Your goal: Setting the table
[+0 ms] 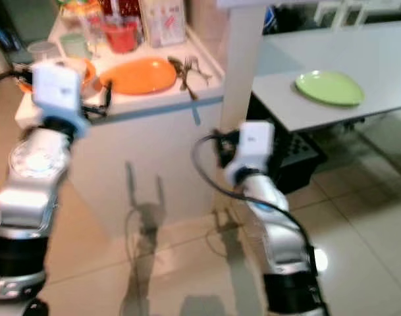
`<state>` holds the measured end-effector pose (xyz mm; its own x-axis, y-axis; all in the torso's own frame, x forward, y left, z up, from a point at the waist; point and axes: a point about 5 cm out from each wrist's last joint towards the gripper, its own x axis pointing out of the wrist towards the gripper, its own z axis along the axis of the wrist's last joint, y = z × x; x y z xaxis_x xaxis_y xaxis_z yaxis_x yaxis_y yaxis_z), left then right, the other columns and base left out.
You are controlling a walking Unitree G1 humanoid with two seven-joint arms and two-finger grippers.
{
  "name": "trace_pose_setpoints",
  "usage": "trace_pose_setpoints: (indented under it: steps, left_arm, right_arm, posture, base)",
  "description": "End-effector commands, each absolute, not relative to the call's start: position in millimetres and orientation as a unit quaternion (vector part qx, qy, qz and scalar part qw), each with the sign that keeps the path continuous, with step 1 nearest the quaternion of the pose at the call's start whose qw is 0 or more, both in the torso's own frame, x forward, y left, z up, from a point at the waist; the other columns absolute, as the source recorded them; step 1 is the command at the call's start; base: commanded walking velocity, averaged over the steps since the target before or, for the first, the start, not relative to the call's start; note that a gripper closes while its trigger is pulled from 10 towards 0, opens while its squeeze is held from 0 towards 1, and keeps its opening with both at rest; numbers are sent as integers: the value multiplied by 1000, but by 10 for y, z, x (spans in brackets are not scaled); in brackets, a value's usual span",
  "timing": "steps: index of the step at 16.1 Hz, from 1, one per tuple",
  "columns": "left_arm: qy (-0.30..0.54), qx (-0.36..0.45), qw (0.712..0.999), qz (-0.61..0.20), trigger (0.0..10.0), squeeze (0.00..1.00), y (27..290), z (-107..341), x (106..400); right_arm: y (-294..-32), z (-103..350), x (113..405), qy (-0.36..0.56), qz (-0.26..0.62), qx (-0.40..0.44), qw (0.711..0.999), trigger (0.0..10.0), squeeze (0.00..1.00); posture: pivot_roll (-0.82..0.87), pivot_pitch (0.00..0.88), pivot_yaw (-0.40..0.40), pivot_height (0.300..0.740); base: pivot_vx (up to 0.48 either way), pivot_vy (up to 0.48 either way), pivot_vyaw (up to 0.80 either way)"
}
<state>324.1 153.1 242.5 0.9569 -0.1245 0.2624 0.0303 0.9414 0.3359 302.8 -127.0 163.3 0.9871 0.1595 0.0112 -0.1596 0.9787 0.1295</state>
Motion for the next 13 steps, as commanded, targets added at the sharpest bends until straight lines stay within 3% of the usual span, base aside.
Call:
trace_pose_setpoints:
  steps: [1,9,13]
  left_arm:
    - [-147,172,974,-29,10000,0,1601,2491,3277]
    - [-155,168,973,-32,10000,0,1595,2542,3350]
    - [-155,164,974,-31,10000,0,1595,2541,3358]
  right_arm:
    - [-1213,1701,3038,-14,89,68,994,10000,0]
    - [-1249,1728,3054,-21,81,69,994,10000,0]
    - [-1257,1737,3058,-24,82,70,994,10000,0]
  posture:
    - [11,0,37,740]
    - [9,0,43,740]
    - [7,0,44,740]
  base:
    - [0,472,-800]
    - [0,472,-800]
    - [0,473,-530]
